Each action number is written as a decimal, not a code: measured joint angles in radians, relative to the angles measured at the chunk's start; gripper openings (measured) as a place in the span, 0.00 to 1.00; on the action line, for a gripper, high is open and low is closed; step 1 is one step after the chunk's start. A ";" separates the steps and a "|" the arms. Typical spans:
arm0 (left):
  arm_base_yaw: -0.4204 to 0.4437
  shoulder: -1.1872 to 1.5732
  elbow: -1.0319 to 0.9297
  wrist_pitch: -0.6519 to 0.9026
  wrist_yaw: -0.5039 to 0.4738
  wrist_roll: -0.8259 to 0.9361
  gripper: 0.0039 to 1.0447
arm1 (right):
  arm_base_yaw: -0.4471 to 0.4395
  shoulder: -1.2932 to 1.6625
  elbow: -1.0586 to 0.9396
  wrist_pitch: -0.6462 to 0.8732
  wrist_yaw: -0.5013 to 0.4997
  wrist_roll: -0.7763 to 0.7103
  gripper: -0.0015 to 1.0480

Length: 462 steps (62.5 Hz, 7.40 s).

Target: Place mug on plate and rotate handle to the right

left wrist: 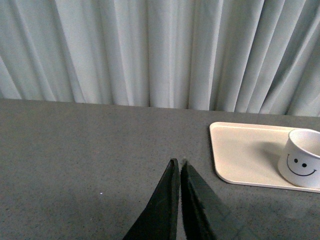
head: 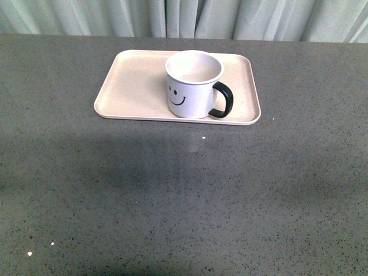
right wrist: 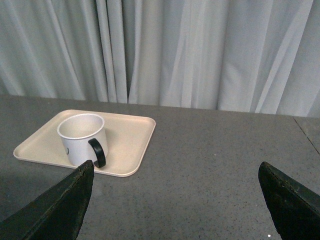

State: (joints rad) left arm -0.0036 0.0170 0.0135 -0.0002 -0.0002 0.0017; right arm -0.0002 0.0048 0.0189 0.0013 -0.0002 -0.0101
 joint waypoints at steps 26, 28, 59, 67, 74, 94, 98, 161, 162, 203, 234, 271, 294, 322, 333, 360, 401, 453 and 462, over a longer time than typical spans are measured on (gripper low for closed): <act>0.001 0.000 0.000 0.000 0.000 0.000 0.90 | -0.229 0.837 0.476 -0.289 -0.463 -0.268 0.91; 0.001 0.000 0.000 0.000 0.000 0.001 0.93 | -0.230 0.937 0.543 -0.237 -0.450 -0.270 0.91; 0.001 0.000 0.000 0.000 0.000 0.001 0.91 | 0.097 1.838 1.252 -0.242 -0.271 -0.216 0.91; 0.001 0.000 0.000 0.000 0.000 0.001 0.91 | 0.152 1.995 1.419 -0.291 -0.226 -0.157 0.91; 0.001 -0.001 0.000 0.000 0.000 0.001 0.91 | 0.171 2.076 1.515 -0.325 -0.202 -0.129 0.91; 0.001 -0.001 0.000 0.000 0.000 0.001 0.91 | 0.199 2.201 1.648 -0.403 -0.179 -0.067 0.91; 0.001 -0.001 0.000 0.000 0.000 0.001 0.91 | 0.203 2.210 1.657 -0.410 -0.178 -0.058 0.91; 0.001 -0.001 0.000 0.000 0.000 0.001 0.91 | 0.218 2.341 1.973 -0.625 -0.156 -0.096 0.02; 0.001 -0.001 0.000 0.000 0.000 0.001 0.91 | 0.214 2.341 1.984 -0.630 -0.161 -0.114 0.02; 0.001 -0.001 0.000 0.000 0.000 0.001 0.91 | 0.152 2.449 2.141 -0.774 -0.252 -0.536 0.02; 0.001 -0.001 0.000 0.000 0.000 0.001 0.91 | 0.165 2.514 2.261 -0.861 -0.261 -0.658 0.02; 0.001 -0.001 0.000 0.000 0.000 0.000 0.91 | 0.179 2.555 2.329 -0.918 -0.261 -0.758 0.03; 0.001 -0.001 0.000 0.000 0.000 0.000 0.91 | 0.176 2.564 2.460 -0.927 -0.296 -0.769 0.69; 0.001 -0.001 0.000 0.000 0.000 0.001 0.91 | 0.168 2.118 1.665 0.085 0.114 -0.269 0.66; 0.001 -0.001 0.000 0.000 0.000 0.001 0.91 | 0.130 1.851 1.093 0.796 0.128 -0.052 0.38; 0.001 -0.001 0.000 0.000 0.000 0.001 0.91 | 0.069 1.489 0.443 1.032 0.067 -0.002 0.02; 0.001 -0.001 0.000 0.000 0.000 0.001 0.91 | 0.000 1.078 0.063 0.980 0.000 -0.001 0.02; 0.001 -0.001 0.000 0.000 0.000 0.001 0.91 | 0.000 0.459 0.000 0.457 0.000 -0.001 0.02; 0.001 -0.001 0.000 0.000 0.000 0.001 0.91 | 0.000 0.379 0.000 0.381 0.000 0.000 0.02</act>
State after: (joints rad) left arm -0.0029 0.0162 0.0135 -0.0002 0.0002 0.0025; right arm -0.0002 0.3840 0.0189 0.3824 0.0002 -0.0105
